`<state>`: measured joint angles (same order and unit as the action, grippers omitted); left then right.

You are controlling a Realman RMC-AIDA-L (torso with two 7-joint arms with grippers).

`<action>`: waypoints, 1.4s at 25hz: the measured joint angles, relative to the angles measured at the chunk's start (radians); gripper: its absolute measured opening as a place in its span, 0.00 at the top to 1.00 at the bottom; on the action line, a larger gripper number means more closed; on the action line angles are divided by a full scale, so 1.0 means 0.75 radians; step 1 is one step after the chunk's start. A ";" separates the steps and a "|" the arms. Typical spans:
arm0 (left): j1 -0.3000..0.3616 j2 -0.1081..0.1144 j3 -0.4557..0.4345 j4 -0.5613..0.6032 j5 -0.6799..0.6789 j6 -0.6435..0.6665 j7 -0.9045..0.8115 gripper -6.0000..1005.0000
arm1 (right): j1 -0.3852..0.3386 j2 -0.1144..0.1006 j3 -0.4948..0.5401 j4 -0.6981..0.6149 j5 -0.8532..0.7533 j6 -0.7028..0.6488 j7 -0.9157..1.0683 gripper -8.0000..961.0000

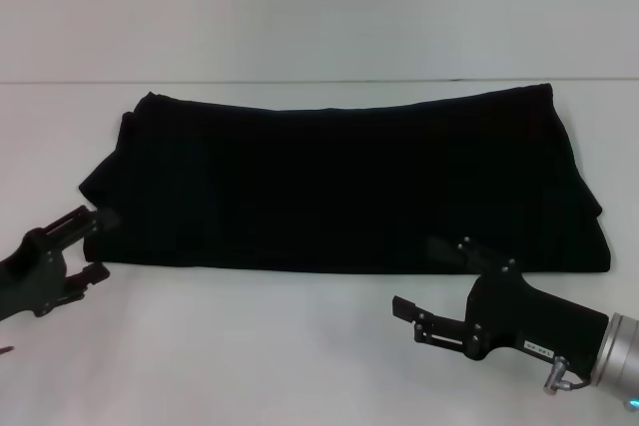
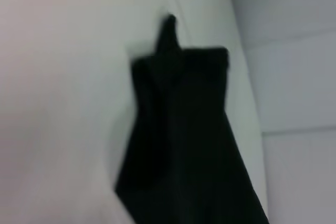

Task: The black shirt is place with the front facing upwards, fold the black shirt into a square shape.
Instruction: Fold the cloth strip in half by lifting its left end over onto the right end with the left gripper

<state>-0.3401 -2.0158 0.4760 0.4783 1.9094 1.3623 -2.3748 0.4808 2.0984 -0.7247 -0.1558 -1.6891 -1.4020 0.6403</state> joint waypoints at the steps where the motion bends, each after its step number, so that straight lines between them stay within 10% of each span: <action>1: 0.000 0.001 -0.001 -0.001 -0.001 -0.019 -0.018 0.04 | 0.000 0.000 0.000 0.000 0.000 0.005 -0.001 0.05; 35: -0.060 -0.010 0.018 -0.035 0.006 -0.308 -0.149 0.05 | 0.024 0.002 -0.013 0.008 -0.014 0.059 0.003 0.05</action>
<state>-0.3852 -2.0232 0.4894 0.4517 1.9139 1.1311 -2.4869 0.4986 2.1000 -0.7341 -0.1501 -1.6997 -1.3574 0.6426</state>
